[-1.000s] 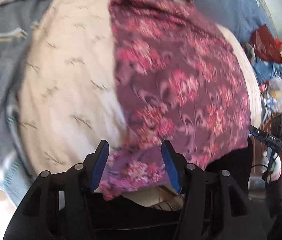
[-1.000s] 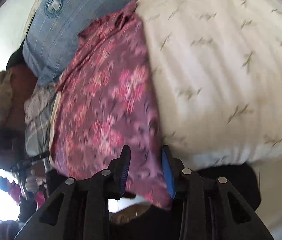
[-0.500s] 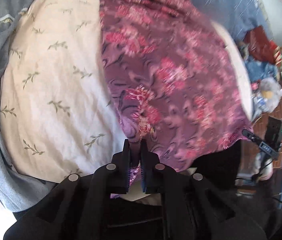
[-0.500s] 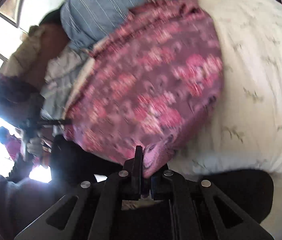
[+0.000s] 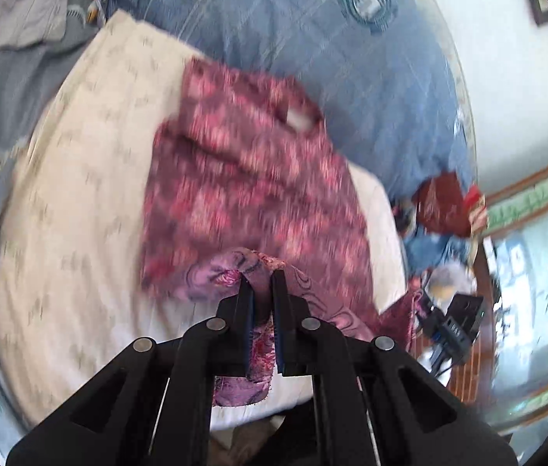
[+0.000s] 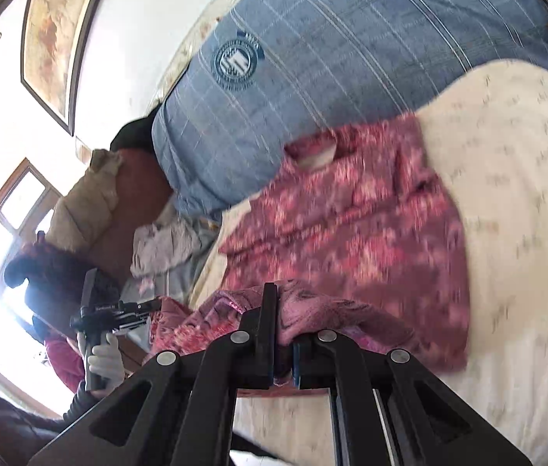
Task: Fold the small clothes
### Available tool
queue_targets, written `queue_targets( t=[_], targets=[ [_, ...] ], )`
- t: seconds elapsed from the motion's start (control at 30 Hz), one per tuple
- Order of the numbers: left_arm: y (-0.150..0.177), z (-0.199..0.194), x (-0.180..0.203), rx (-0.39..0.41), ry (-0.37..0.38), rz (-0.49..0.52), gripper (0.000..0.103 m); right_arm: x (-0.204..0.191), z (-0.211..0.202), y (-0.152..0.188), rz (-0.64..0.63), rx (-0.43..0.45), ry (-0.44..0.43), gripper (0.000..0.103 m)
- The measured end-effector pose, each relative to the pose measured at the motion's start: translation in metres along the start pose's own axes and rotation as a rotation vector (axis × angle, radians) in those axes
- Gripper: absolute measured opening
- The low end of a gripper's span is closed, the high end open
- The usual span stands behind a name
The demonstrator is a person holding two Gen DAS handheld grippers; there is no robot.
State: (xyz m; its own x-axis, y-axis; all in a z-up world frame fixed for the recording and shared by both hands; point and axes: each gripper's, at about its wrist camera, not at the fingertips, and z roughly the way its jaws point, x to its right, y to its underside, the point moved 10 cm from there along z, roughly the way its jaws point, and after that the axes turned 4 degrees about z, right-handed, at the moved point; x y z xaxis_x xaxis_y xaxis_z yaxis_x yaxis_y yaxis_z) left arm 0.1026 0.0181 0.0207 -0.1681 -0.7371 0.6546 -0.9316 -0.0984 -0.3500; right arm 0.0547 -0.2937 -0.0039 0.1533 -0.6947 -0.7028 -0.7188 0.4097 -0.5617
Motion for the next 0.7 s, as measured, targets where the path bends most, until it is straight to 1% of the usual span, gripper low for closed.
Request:
queue_targets(
  t=[0.07, 0.13, 0.2, 0.3, 0.4, 0.47, 0.53, 0.63, 0.7],
  targets=[
    [-0.025, 0.008, -0.001, 0.029, 0.001, -0.016, 0.006, 0.001, 0.012, -0.031, 0.004, 0.035, -0.005, 0.005],
    [-0.057, 0.020, -0.003, 0.047, 0.016, -0.045, 0.006, 0.006, 0.024, -0.055, 0.024, 0.055, -0.010, 0.005],
    [-0.085, 0.034, -0.005, 0.059, 0.016, -0.068, 0.006, 0.014, 0.038, -0.079, 0.052, 0.068, -0.005, 0.005],
    [-0.120, 0.052, -0.008, 0.068, 0.007, -0.083, 0.006, 0.037, 0.067, -0.113, 0.093, 0.097, 0.008, 0.005],
    [-0.151, 0.072, -0.014, 0.072, 0.000, -0.106, 0.006, 0.060, 0.093, -0.137, 0.123, 0.120, 0.015, 0.005],
    [-0.169, 0.087, -0.023, 0.071, -0.020, -0.126, 0.006, 0.076, 0.113, -0.152, 0.148, 0.127, 0.031, 0.005],
    [-0.185, 0.103, -0.036, 0.061, -0.040, -0.162, 0.006, 0.094, 0.133, -0.166, 0.179, 0.133, 0.046, 0.005],
    [-0.206, 0.130, -0.062, 0.024, -0.051, -0.260, 0.006, 0.116, 0.154, -0.187, 0.246, 0.158, 0.071, 0.006],
    [-0.214, 0.142, -0.079, 0.004, -0.054, -0.338, 0.006, 0.135, 0.166, -0.196, 0.323, 0.168, 0.084, 0.010]
  ],
)
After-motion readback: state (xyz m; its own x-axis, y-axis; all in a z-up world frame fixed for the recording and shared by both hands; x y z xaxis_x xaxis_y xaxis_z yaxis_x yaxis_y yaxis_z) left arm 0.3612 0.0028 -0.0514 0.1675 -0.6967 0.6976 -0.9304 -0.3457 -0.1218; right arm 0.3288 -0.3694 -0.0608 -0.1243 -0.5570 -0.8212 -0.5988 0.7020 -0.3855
